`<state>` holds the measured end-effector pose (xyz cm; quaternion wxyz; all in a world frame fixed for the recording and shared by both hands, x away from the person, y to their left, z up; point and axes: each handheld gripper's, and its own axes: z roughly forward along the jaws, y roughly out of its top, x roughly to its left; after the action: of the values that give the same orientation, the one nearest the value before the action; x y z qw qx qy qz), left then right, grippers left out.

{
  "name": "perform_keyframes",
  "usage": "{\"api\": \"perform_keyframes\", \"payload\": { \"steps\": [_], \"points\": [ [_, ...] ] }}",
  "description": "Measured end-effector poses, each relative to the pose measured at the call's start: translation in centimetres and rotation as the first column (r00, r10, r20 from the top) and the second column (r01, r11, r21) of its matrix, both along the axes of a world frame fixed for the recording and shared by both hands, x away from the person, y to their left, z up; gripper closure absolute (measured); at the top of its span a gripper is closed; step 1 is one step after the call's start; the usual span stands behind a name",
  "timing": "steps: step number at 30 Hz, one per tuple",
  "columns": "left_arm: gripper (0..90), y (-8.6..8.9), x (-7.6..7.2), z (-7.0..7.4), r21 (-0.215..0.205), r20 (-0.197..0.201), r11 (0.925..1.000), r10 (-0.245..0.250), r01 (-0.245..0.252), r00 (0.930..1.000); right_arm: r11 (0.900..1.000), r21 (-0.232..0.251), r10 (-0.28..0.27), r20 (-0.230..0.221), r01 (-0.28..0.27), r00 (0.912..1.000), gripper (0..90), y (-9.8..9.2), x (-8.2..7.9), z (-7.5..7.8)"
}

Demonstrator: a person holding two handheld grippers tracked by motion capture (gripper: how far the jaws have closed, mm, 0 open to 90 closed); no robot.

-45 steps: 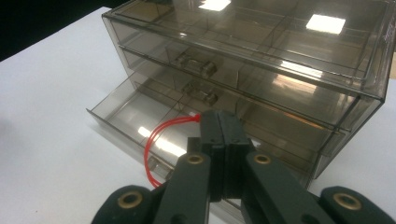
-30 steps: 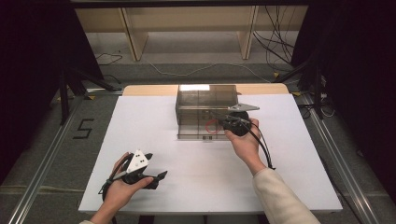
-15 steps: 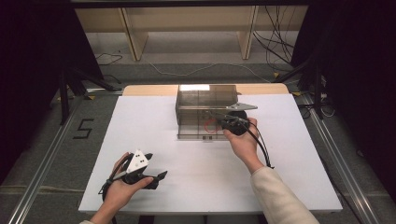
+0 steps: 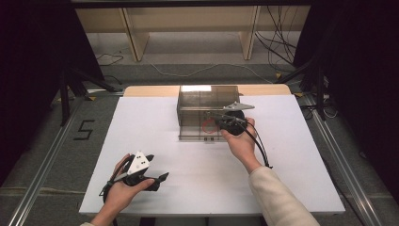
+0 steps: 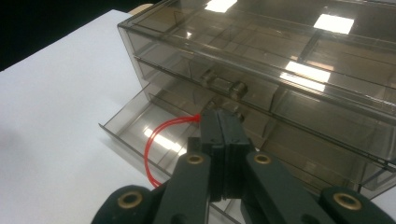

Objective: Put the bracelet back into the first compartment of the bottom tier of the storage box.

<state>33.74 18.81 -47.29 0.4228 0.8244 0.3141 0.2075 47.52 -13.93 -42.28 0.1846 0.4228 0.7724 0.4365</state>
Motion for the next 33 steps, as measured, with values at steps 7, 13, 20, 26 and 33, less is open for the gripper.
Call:
{"api": "perform_keyframes", "payload": {
  "steps": [7, 13, 20, 26, 33],
  "points": [
    [16.1, 0.0, 0.0, 0.0, -0.002, 0.001, 1.0000, 0.000, 0.000, 1.0000, 1.000, -0.004, 0.004, 0.000, -0.004, 1.0000, 90.0, 0.4, 0.2, 0.0],
    [16.1, 0.0, 0.0, 0.0, -0.001, 0.000, 1.0000, -0.001, 0.001, 1.0000, 1.000, -0.005, 0.007, -0.002, -0.008, 1.0000, 90.0, 0.8, 0.4, 0.0],
    [16.1, 0.0, 0.0, 0.0, -0.002, 0.001, 1.0000, -0.001, 0.001, 1.0000, 1.000, -0.008, 0.014, -0.003, -0.014, 0.9999, 90.0, 1.4, 0.7, 0.1],
    [16.1, 0.0, 0.0, 0.0, -0.004, 0.000, 1.0000, -0.001, 0.001, 1.0000, 1.000, -0.015, 0.016, -0.006, -0.016, 0.9999, 90.0, 1.8, 0.9, -0.1],
    [16.1, 0.0, 0.0, 0.0, -0.005, 0.000, 1.0000, -0.002, 0.002, 1.0000, 1.000, -0.020, 0.021, -0.013, -0.021, 0.9997, 90.0, 2.3, 1.2, -0.3]
  ]
}}
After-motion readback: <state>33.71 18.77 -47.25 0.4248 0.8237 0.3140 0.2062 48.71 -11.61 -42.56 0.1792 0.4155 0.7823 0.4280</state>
